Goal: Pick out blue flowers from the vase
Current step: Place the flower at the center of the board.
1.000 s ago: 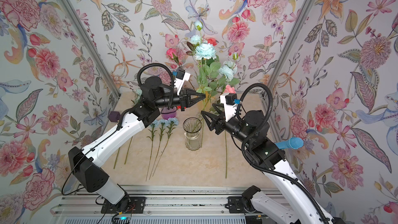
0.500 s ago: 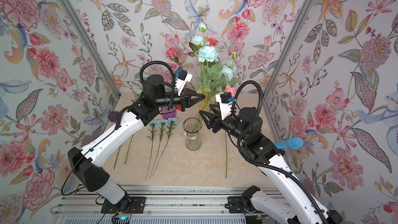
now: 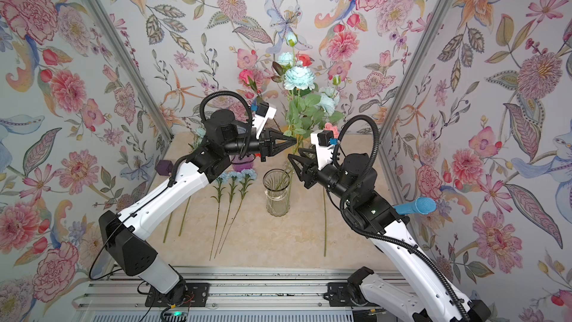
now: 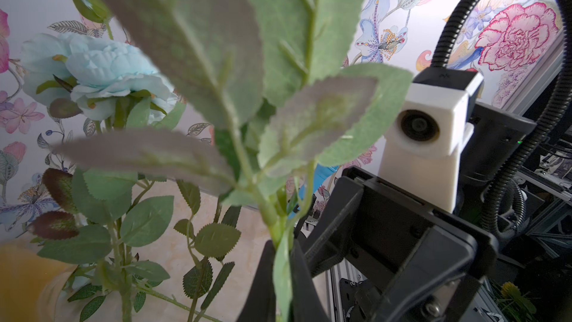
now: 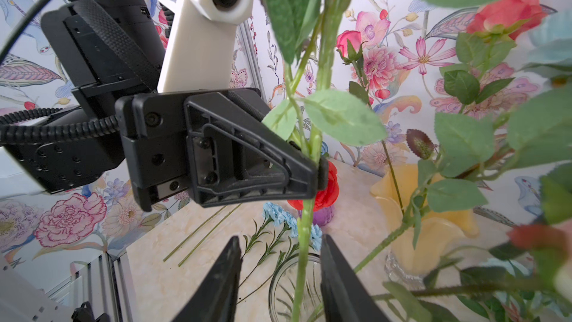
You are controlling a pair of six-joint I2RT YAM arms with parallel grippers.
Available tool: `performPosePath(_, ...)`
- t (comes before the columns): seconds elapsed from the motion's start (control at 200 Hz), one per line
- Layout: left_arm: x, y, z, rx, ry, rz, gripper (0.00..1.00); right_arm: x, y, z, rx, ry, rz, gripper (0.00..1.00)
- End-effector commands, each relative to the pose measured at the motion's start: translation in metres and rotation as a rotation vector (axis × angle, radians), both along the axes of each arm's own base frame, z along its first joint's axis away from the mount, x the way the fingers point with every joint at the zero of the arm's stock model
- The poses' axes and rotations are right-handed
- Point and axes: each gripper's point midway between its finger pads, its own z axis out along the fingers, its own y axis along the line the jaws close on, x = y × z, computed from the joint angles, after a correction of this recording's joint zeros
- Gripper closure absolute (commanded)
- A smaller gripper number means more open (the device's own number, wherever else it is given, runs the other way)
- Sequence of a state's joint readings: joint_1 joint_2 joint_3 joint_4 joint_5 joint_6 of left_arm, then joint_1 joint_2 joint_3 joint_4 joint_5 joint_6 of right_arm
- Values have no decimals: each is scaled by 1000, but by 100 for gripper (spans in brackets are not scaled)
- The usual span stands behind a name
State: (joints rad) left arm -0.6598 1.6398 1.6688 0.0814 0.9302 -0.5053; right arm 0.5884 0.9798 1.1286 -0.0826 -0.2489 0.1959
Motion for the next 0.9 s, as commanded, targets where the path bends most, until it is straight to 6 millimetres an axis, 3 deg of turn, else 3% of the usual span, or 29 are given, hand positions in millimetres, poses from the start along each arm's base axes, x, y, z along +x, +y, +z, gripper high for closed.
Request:
performPosePath(0.0, -24, 7, 27, -58, -66, -48, 99, 1, 3, 5, 24, -19, 12, 63)
performPosePath(0.555, -31, 9, 31, -81, -69, -63, 100, 6, 12, 0, 18, 11, 41, 85)
performPosePath(0.696, -30, 10, 30, -79, -68, -60, 99, 5, 11, 0, 19, 8, 40, 95)
performPosePath(0.756, -29, 10, 31, -81, -70, -57, 98, 5, 10, 1, 20, 7, 34, 100)
performPosePath(0.896, -29, 10, 32, -83, -71, -53, 87, 4, 7, 1, 14, 6, 21, 100)
